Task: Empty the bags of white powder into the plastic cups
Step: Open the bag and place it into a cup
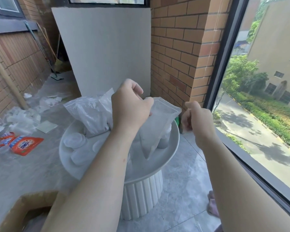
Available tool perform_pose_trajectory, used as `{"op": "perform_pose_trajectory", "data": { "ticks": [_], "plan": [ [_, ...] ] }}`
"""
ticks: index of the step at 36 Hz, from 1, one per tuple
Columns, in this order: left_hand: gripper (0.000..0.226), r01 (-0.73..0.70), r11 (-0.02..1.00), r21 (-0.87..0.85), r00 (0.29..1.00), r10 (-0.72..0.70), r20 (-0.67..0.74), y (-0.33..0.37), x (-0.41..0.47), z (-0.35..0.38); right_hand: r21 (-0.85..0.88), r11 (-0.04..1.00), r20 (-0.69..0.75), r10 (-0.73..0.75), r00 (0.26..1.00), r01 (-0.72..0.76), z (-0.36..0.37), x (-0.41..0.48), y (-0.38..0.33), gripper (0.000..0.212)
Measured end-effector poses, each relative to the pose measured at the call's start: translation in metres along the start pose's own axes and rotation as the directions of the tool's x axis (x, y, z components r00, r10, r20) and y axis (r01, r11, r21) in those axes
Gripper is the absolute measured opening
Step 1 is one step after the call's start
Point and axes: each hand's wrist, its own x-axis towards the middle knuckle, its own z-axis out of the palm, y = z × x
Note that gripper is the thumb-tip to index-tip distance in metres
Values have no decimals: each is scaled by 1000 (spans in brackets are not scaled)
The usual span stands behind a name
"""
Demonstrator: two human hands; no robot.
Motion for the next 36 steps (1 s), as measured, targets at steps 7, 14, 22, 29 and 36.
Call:
{"op": "perform_pose_trajectory", "data": {
  "ticks": [7,14,22,29,36],
  "plan": [
    [23,-87,996,-18,995,86,-40,31,-8,2,-246,872,31,443,896,-423,-10,-12,22,84],
    [22,-108,987,-115,994,104,-40,58,-21,-1,-46,719,467,629,621,-694,-3,-42,18,74],
    [21,-129,986,-109,992,126,-30,67,-30,-13,235,497,645,563,517,-835,20,-55,11,32],
    [34,-50,999,0,996,50,80,59,-33,-28,417,511,551,516,656,-752,21,-42,12,38],
    [44,129,989,78,938,-147,315,50,-39,-40,537,621,294,497,816,-572,9,-19,14,62]
  ]
}}
